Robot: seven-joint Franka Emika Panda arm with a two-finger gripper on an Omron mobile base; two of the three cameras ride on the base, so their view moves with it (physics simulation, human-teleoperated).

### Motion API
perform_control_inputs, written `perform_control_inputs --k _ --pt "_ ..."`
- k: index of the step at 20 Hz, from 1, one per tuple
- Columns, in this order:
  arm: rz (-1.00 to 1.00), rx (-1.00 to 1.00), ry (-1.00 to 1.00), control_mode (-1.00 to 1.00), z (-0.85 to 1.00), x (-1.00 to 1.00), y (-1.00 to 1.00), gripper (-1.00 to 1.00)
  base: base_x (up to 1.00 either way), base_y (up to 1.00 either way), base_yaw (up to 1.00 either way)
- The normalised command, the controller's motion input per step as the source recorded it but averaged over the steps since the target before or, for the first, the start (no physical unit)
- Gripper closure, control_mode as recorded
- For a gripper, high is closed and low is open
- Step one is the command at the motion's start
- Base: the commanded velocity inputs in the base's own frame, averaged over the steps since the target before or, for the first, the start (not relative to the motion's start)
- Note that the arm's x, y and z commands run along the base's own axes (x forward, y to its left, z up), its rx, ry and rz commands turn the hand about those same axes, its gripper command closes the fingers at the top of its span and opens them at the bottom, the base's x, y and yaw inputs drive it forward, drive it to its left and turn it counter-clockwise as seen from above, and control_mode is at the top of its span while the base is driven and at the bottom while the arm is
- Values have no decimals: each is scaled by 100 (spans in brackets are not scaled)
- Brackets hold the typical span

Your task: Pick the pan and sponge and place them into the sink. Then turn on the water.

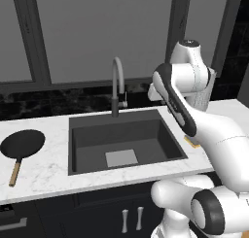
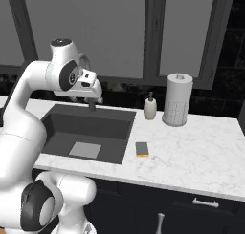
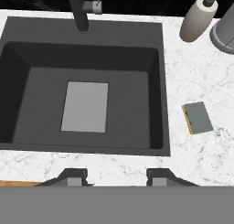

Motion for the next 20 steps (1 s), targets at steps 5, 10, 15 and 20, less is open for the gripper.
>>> perform_control_inputs --k 5,10,15,20 --pt "-4 9 0 -100 1 -7 -26 -100 0 0 0" --pt "-2 7 0 -100 1 0 -67 -100 0 0 0" --pt "1 2 0 -100 2 0 -54 -100 0 0 0" --pt "0 6 0 -100 10 -3 -47 -100 0 0 0"
